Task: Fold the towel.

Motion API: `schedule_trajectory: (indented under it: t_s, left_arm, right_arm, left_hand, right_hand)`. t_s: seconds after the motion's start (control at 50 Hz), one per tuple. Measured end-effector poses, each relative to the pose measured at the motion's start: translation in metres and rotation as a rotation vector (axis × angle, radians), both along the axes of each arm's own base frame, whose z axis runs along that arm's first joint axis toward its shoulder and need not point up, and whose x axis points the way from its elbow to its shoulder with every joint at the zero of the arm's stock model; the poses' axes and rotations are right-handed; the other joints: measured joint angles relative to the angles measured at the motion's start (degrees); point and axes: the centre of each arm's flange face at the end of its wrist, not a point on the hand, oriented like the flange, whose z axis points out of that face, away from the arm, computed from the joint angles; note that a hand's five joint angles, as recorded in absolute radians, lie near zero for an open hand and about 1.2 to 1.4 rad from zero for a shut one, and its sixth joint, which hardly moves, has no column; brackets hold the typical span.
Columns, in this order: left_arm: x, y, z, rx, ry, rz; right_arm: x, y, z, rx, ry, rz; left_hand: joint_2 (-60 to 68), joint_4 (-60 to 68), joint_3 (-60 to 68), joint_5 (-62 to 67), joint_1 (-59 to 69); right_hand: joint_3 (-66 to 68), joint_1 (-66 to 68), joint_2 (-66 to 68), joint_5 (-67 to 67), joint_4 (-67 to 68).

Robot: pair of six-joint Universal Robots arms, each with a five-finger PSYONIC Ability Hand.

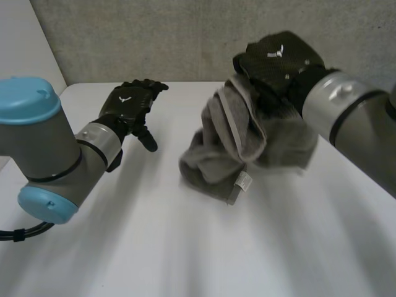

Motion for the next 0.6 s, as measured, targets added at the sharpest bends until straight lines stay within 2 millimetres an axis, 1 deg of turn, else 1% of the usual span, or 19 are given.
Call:
schedule_trajectory:
  t_s: [0.1,0.22,0.24,0.26,0.28,0.3,0.32,0.36,0.38,0.48,0.54,0.6]
  left_arm:
    - [-0.008,0.005,-0.007,0.009,0.073,-0.024]
    - [-0.016,0.015,-0.016,0.018,0.124,-0.069]
    - [-0.019,0.018,-0.019,0.024,0.126,-0.087]
    - [-0.021,0.021,-0.023,0.03,0.126,-0.105]
    - [-0.022,0.022,-0.024,0.033,0.125,-0.115]
    - [-0.024,0.025,-0.028,0.042,0.121,-0.135]
    - [-0.025,0.027,-0.03,0.046,0.119,-0.145]
    - [-0.029,0.032,-0.037,0.063,0.11,-0.186]
    - [-0.03,0.033,-0.04,0.071,0.105,-0.203]
    - [-0.034,0.037,-0.048,0.096,0.092,-0.25]
    - [-0.035,0.037,-0.052,0.104,0.089,-0.261]
    - [-0.036,0.036,-0.055,0.108,0.085,-0.263]
  right_arm:
    - [-0.005,0.017,-0.016,0.051,0.029,0.04]
    - [-0.005,0.029,-0.033,0.104,0.062,0.12]
    - [-0.006,0.031,-0.038,0.118,0.073,0.137]
    - [-0.007,0.032,-0.043,0.131,0.089,0.149]
    - [-0.008,0.033,-0.046,0.138,0.098,0.154]
    - [-0.01,0.034,-0.051,0.15,0.118,0.16]
    - [-0.011,0.034,-0.054,0.155,0.129,0.161]
    - [-0.02,0.032,-0.066,0.177,0.18,0.152]
    - [-0.024,0.03,-0.072,0.187,0.202,0.14]
    - [-0.045,0.021,-0.09,0.208,0.253,0.073]
    - [-0.055,0.02,-0.099,0.202,0.253,0.039]
    - [-0.06,0.021,-0.106,0.189,0.245,0.02]
  left_hand:
    - [0.0,0.0,0.0,0.0,0.0]
    - [0.1,0.1,0.1,0.0,0.1]
    - [0.1,0.1,0.1,0.0,0.1]
    - [0.1,0.1,0.1,0.0,0.2]
    - [0.1,0.1,0.1,0.0,0.2]
    - [0.1,0.2,0.1,0.0,0.2]
    - [0.1,0.2,0.1,0.0,0.2]
    - [0.4,0.5,0.4,0.0,0.3]
    - [0.6,0.6,0.6,0.0,0.4]
    - [1.3,1.4,1.4,0.0,1.3]
    - [1.5,1.6,1.6,0.0,1.5]
    - [1.6,1.7,1.6,0.1,1.6]
  right_hand:
    - [0.3,0.5,0.0,0.0,0.0]
    - [1.0,0.5,0.0,0.1,0.0]
    - [-1.2,-1.5,-2.3,-1.5,-2.2]
    - [-10.9,-10.3,-11.6,-10.7,-12.1]
    - [-16.5,-15.6,-17.2,-15.1,-16.6]
    - [-25.9,-24.9,-26.3,-25.5,-27.0]
    - [-30.4,-29.5,-30.8,-30.1,-31.5]
    - [-41.9,-40.8,-41.4,-41.6,-42.7]
    - [-44.5,-43.6,-43.9,-44.8,-45.5]
    - [-47.2,-46.5,-46.5,-48.5,-48.5]
    - [-47.2,-46.5,-46.5,-48.5,-48.5]
    - [-47.2,-46.6,-46.5,-48.5,-48.5]
